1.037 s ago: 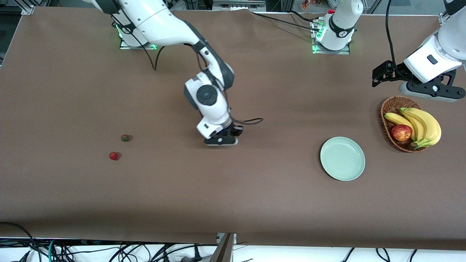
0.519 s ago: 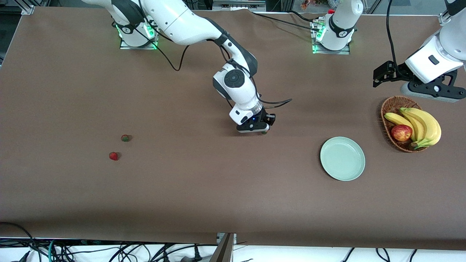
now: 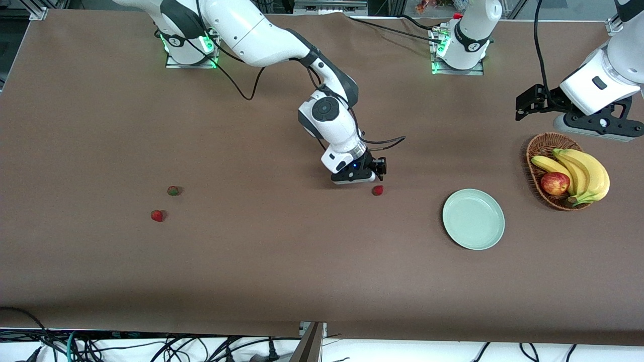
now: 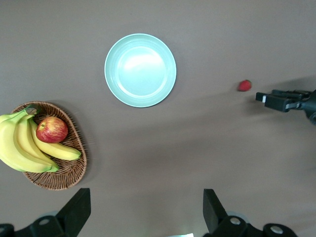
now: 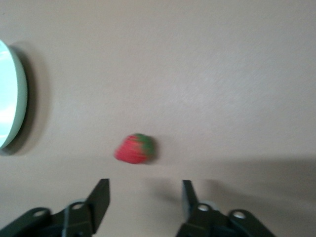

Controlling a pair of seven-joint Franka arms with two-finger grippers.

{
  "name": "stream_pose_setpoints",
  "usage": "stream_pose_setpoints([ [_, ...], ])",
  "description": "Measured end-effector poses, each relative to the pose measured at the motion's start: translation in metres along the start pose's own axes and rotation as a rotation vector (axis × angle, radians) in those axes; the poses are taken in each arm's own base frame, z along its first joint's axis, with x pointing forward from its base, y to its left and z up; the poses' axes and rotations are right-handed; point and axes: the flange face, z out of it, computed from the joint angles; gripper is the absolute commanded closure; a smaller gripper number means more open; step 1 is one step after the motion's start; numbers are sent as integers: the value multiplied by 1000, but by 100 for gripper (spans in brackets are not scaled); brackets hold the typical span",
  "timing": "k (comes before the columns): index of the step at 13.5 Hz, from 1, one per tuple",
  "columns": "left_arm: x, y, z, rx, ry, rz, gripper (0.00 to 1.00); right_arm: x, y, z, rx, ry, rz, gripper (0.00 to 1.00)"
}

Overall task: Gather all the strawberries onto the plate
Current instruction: 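Grasp the dropped strawberry with the left gripper while the right gripper withdraws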

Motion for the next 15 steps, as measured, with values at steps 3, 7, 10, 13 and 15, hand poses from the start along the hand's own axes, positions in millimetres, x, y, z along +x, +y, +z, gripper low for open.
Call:
stream_pose_setpoints([
  [3, 2, 1, 4, -2, -9, 3, 0, 80, 24, -65, -75, -26, 5, 0],
  [7, 38, 14, 72, -36, -128, 39, 0, 168, 107, -154, -212, -167, -99, 0],
  [10, 78, 54, 136, -59, -127, 106, 0, 199, 174, -176, -282, -290, -145, 0],
  [13, 113, 111, 189, -76, -45, 185, 0, 229, 266, -191, -363, -411, -205, 0],
  [15, 126, 163, 225, -88, 11, 251, 0, 241, 331, -197, -412, -469, -240, 0],
])
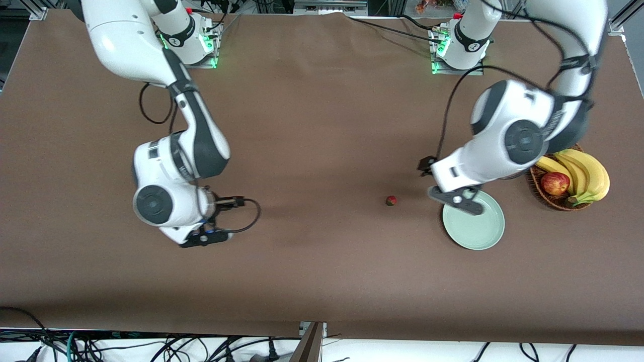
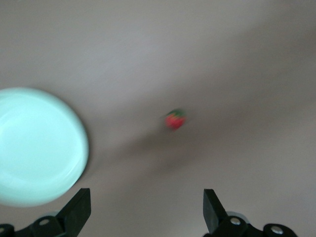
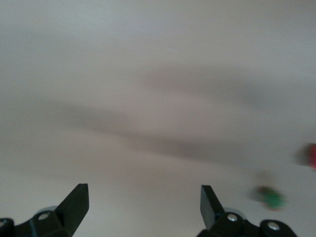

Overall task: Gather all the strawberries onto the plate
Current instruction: 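Grasp the dropped strawberry with the left gripper while the right gripper withdraws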

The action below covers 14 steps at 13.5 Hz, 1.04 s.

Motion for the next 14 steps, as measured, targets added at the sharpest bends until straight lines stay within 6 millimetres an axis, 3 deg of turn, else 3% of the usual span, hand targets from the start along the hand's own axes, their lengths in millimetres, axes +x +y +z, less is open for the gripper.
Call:
stream_pose_setpoints([
  [2, 15, 28, 39, -6, 32, 43, 0, -8, 47, 28, -27, -64, 5, 0],
  [4, 19, 28, 69, 18, 61, 66, 0, -18, 75, 56, -32, -115, 16, 0],
  [8, 7, 26, 121, 43, 144, 96, 0, -49, 120, 110, -45, -87, -23, 0],
  [10, -4, 29, 154, 36, 183, 106, 0, -62, 133, 124, -47, -79, -27, 0],
  [12, -12, 29, 174, 32, 177, 108, 0, -69, 134, 127, -45, -71, -27, 2],
  [13, -14, 28, 179, 31, 169, 109, 0, -71, 134, 128, -46, -62, -27, 8],
  [14, -14, 28, 182, 30, 170, 110, 2, -73, 135, 132, -48, -56, -26, 23],
])
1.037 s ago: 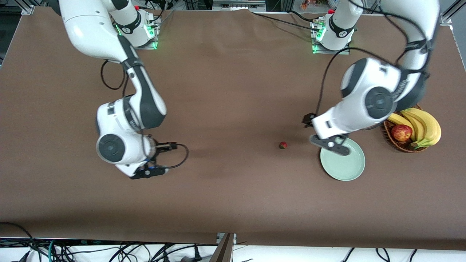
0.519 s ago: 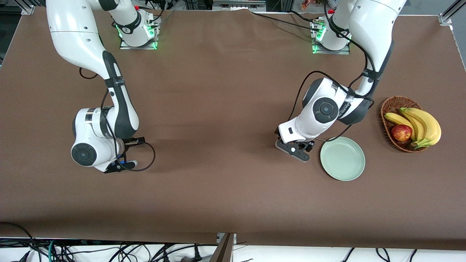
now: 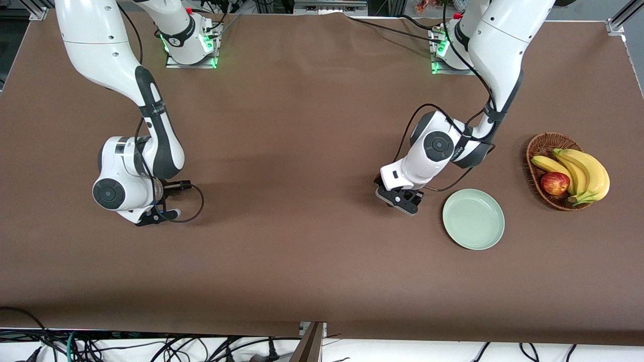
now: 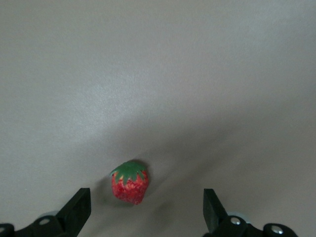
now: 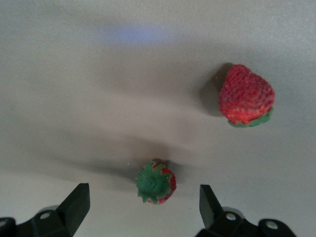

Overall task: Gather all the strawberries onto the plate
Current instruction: 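Grasp the dropped strawberry with the left gripper while the right gripper withdraws, then place the strawberry on the plate with the left gripper while the right gripper carries another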

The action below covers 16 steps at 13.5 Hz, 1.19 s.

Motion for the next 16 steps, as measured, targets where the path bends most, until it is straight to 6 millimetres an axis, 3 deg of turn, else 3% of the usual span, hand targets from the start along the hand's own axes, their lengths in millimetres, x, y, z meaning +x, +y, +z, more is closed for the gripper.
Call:
stream_pose_setpoints([
  [1, 1, 0, 3, 0, 12, 7, 17, -1, 0, 4, -1, 2, -2, 40],
  [2, 0, 0, 6, 0, 20, 19, 45, -2, 1, 6, -1, 1, -5, 56],
  [4, -1, -2, 12, -1, 19, 41, 88, -2, 1, 7, -2, 2, -16, 90],
  [5, -1, -2, 13, -1, 20, 47, 100, -2, 1, 6, -2, 2, -22, 100],
  [9, 4, -2, 5, 19, 41, 116, 100, -2, -1, 1, 0, 14, -31, 100],
  [11, 11, -8, -18, 30, 31, 120, 100, 6, -19, -15, 9, 53, -60, 100],
  [13, 20, -21, -58, 46, -36, 102, 100, 20, -66, -38, 48, 109, -89, 100],
  [16, 24, -70, -114, 58, -131, 106, 100, 33, -165, -60, 147, 162, -14, 100],
])
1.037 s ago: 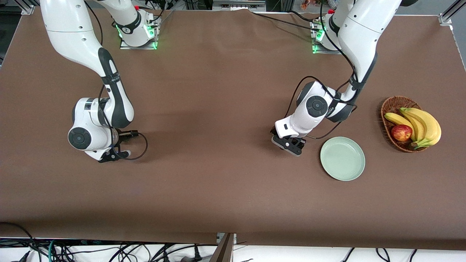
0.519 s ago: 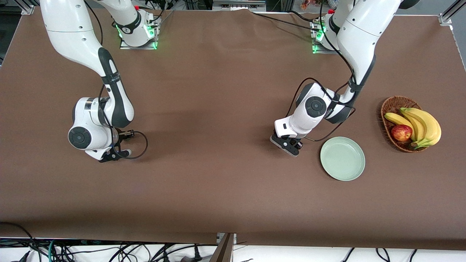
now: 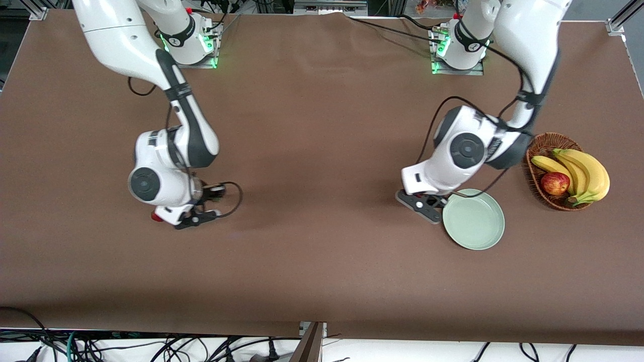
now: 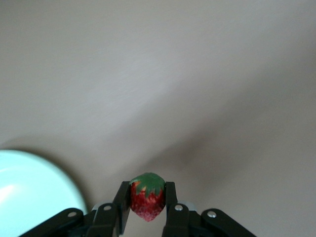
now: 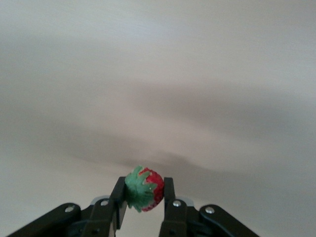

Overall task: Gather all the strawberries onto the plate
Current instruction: 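Place the strawberry on the plate with the left gripper while the right gripper carries another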

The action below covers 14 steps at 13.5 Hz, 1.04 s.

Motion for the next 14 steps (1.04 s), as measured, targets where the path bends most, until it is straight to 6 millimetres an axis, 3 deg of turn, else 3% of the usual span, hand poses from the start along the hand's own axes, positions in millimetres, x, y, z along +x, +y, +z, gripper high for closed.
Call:
stream_pose_setpoints([
  [2, -15, -48, -5, -2, -13, 46, 99, 9, -76, 1, 36, 54, 63, 100],
  [4, -37, -94, 8, -17, -29, 102, 99, 16, -153, 2, 69, 131, 142, 100],
  [8, -72, -150, 64, -53, -97, 151, 96, 13, -284, 18, 175, 289, 218, 100],
  [9, -78, -159, 75, -61, -101, 152, 70, 7, -311, 27, 205, 319, 225, 100],
  [11, -81, -164, 83, -65, -101, 155, 0, -6, -356, 45, 255, 357, 242, 100],
  [14, -77, -164, 77, -58, -89, 159, 0, -24, -399, 65, 323, 398, 275, 100],
])
